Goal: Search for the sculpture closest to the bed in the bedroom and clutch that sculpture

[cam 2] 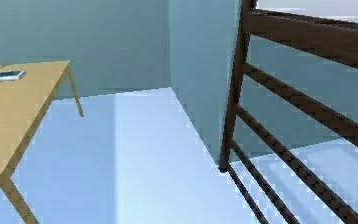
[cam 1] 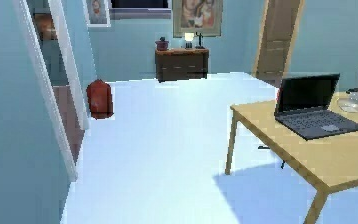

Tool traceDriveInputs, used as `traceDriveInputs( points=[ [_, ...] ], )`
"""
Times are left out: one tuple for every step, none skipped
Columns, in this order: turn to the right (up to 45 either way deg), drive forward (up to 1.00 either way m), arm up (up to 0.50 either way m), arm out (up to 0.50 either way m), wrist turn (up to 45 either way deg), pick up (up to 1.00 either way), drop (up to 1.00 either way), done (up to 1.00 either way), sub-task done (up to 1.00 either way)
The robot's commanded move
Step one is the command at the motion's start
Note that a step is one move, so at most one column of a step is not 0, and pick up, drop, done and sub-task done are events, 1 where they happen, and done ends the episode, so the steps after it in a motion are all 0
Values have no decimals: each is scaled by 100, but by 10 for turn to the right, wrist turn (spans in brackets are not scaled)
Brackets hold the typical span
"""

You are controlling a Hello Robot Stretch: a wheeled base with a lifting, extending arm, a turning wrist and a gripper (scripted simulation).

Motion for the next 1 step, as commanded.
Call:
traceDriveInputs(
  points=[
    [-30,0,0,0,0,0,0,0,0]
  ],
)
